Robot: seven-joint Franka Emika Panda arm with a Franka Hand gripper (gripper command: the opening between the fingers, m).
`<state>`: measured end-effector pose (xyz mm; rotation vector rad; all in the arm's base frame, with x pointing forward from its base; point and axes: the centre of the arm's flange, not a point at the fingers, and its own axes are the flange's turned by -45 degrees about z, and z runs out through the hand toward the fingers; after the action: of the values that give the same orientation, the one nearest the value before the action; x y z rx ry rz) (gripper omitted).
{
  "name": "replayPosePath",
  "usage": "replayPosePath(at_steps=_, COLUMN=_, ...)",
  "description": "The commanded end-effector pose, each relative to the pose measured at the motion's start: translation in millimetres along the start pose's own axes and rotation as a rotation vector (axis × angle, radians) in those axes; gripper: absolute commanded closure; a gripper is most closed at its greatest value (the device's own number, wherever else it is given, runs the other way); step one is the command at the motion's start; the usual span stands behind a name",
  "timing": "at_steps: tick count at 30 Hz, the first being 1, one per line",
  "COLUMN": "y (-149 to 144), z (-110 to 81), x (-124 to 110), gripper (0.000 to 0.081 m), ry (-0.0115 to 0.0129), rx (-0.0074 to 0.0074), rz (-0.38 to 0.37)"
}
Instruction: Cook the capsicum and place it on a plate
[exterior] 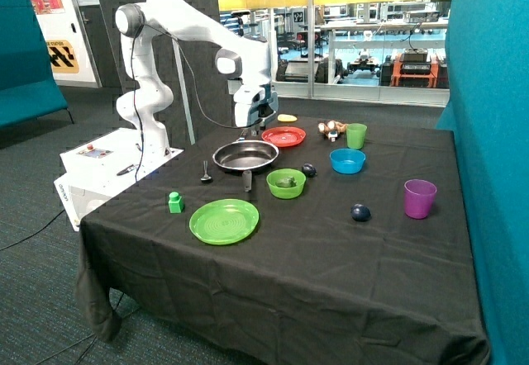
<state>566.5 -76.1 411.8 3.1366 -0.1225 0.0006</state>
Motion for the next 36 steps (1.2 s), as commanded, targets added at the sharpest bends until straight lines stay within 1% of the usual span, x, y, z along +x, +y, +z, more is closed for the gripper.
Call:
replayPosePath(at_steps=1, y=16.2, z=4.5, x=16.9, gripper=0.0594, ry=-0.0005, rx=0.0026, rz=0.016)
replayPosePath(at_steps=4, y=21.6, z=4.6, x=22.3, gripper=0.0572, ry=-0.0005, rx=0.0026, rz=0.014)
replayPosePath(at_steps=5, y=23.5, z=4.9, x=24.7, gripper=0.0563, ry=-0.0005, rx=0.0026, rz=0.003)
replayPosePath(at_steps=7, y=27.4, z=6.1, x=31.2, gripper=0.0523, ry=-0.0005, rx=0.0026, rz=-0.003)
replayPosePath(at_steps=10, y=29.8, z=6.9, x=35.6, gripper=0.0486, ry=-0.0004, rx=0.0026, rz=-0.007)
replayPosePath(at_steps=15, y=33.8, z=8.4, x=44.6, gripper=0.0387, ry=-0.0004, rx=0.0026, rz=-0.021)
replayPosePath(at_steps=19, y=36.6, z=11.3, x=50.9, gripper=0.0341, ry=-0.0004, rx=0.0026, rz=-0.025)
replayPosePath(at_steps=26, y=42.6, z=18.1, x=60.6, gripper=0.0317, ry=-0.0004, rx=0.0026, rz=-0.032)
replayPosePath(at_steps=33, y=49.5, z=22.4, x=69.1, gripper=0.0329, ry=-0.0004, rx=0.0026, rz=-0.035)
replayPosePath(at_steps=36, y=58.0, z=25.7, x=79.6, gripper=0.0337, ry=-0.0004, rx=0.0026, rz=-0.046)
